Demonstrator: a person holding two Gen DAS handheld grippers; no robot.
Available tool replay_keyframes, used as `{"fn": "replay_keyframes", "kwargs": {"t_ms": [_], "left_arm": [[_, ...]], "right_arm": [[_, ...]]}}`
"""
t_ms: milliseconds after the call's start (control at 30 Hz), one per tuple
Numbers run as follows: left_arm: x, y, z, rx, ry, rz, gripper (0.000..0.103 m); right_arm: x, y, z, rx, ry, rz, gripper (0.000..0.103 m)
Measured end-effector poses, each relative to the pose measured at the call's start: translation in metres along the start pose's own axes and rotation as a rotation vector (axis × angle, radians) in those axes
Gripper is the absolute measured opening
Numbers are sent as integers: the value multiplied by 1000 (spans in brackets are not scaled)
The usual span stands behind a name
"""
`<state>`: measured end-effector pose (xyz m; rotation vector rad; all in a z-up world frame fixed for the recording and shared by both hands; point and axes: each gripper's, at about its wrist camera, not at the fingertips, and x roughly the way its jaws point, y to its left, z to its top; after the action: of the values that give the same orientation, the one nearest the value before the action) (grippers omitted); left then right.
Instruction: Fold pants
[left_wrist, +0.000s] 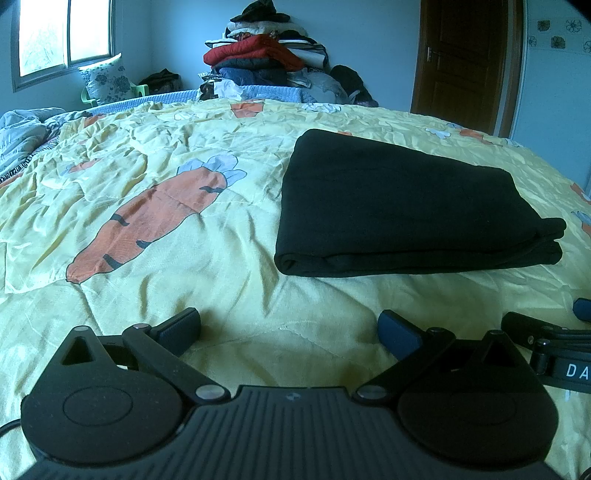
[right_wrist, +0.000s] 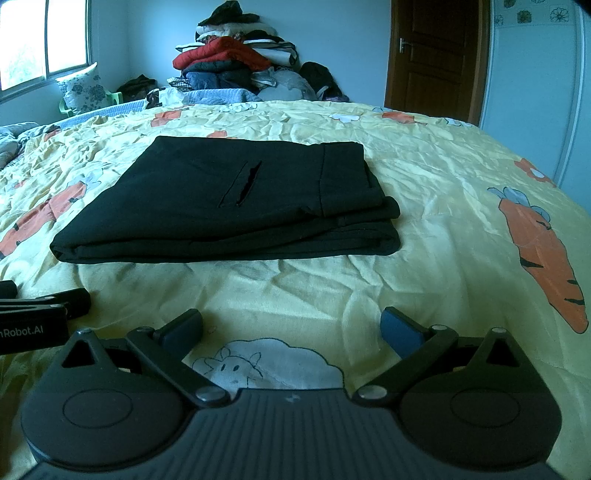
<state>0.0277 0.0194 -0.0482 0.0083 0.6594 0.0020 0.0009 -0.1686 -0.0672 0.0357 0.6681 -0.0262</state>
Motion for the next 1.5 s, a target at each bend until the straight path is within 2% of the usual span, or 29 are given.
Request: {"fn": "replay_keyframes", "kwargs": {"t_ms": [1500], "left_arm": [[1,-1,0,14,1,-12,103]], "right_arm": [[0,0,0,1,0,1,103]]}}
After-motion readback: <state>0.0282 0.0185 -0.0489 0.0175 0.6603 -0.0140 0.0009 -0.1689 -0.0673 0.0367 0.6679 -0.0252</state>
